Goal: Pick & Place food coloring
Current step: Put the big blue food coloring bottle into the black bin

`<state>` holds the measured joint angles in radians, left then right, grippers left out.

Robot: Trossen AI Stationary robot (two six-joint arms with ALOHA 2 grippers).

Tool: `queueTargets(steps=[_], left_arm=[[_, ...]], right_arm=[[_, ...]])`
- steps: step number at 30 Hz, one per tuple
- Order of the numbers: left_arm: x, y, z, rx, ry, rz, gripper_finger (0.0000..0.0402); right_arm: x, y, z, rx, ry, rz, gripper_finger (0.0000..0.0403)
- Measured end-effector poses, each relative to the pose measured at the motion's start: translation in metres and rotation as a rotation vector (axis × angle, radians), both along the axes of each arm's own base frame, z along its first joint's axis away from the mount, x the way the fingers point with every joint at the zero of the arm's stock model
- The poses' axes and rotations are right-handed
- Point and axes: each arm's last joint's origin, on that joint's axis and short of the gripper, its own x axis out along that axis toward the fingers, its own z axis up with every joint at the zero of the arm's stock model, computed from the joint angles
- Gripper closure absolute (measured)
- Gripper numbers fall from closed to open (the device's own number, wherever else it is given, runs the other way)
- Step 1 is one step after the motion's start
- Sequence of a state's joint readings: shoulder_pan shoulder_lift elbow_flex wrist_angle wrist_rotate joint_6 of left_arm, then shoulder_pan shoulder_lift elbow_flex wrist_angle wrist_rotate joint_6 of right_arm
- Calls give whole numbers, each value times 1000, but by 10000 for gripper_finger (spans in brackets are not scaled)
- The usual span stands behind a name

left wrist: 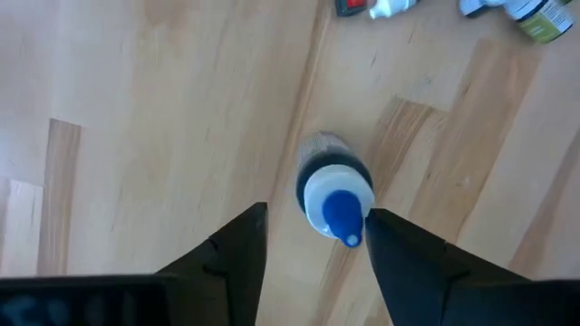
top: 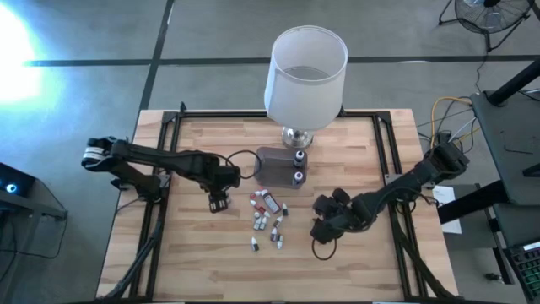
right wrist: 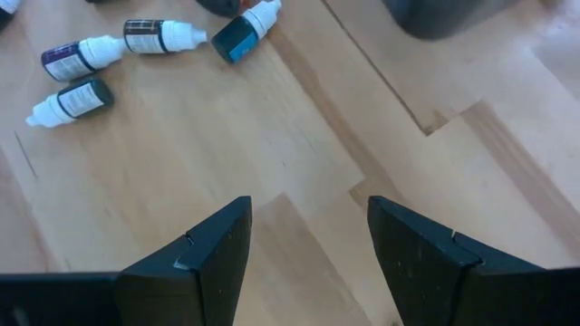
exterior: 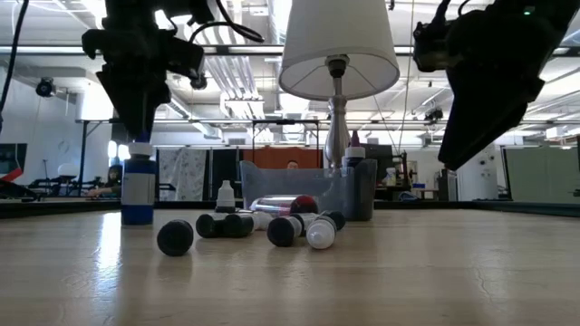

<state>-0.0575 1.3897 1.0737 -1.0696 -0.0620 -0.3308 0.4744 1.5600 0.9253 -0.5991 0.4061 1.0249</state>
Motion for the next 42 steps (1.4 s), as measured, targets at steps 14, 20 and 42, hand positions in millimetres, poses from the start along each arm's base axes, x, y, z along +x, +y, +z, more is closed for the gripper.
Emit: queueTargets(steps=[14,20,42], left_arm=[[-8,-4,9,34,-40,-182,236],[-9,-4,-3,49,-33,-263,236],[-7,-6,-23,-25,-70,-217,274]], right_arm=[[6,-13,0,-6,15,8,186],[6,-13,0,-5,16,8,186],[2,-16,-9,-15,40,0,186]])
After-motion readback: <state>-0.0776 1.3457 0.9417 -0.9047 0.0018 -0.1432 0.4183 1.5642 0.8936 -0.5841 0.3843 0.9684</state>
